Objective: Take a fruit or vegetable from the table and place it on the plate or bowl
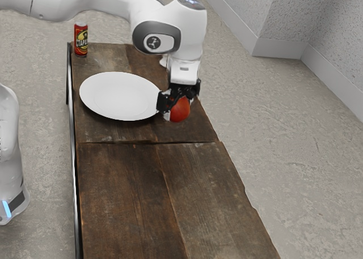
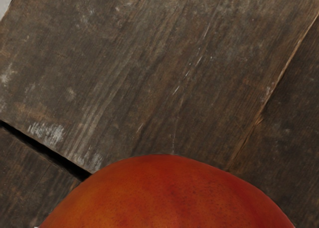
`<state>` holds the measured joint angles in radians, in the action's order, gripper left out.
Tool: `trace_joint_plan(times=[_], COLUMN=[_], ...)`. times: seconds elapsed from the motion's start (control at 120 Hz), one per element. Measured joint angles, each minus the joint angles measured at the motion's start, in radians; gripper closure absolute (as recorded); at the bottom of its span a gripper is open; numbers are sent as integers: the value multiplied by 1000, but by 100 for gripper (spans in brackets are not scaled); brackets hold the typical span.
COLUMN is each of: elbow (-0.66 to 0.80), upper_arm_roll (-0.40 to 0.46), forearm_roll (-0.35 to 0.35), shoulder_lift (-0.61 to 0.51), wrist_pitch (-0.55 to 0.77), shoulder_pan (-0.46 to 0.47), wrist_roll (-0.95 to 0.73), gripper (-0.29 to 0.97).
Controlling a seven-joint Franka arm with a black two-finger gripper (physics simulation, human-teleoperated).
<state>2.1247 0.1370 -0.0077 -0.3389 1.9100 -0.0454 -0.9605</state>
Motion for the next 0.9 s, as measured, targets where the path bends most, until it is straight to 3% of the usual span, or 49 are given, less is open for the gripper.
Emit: trace_joint_plan(times=[0.267, 0.558, 0.717, 0.9], elbow=[-49, -74, -86, -93], upper_arm_roll=[-221, -401, -430, -460], forearm_roll=[124, 199, 213, 209], shoulder_lift=[-15, 7, 43, 51], wrist_pitch=[-180, -250, -262, -275], shoulder_pan=[-31, -48, -52, -52], wrist_roll=[90, 213, 275, 330], gripper=[19, 19, 19, 7])
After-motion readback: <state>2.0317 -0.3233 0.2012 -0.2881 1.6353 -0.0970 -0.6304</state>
